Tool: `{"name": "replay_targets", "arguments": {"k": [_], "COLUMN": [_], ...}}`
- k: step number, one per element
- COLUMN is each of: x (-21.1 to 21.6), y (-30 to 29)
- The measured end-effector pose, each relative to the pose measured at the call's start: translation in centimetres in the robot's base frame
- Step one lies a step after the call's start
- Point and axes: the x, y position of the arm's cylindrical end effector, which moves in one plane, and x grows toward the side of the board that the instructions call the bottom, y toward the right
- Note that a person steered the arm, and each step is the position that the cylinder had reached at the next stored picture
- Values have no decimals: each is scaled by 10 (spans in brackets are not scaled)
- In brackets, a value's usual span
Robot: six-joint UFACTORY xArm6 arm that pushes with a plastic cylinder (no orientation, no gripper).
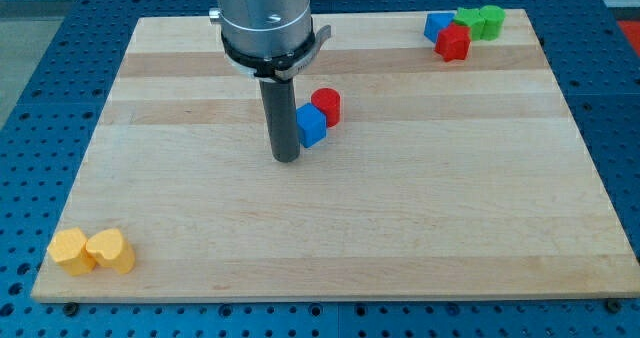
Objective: Point your arm towards the bottom left
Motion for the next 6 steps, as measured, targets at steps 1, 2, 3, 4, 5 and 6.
{"name": "replay_targets", "arguments": {"k": [1, 2, 3, 4, 5, 6], "x": [5, 31, 55, 55, 55, 54], "y": [-4, -5, -19, -103, -212, -246]}}
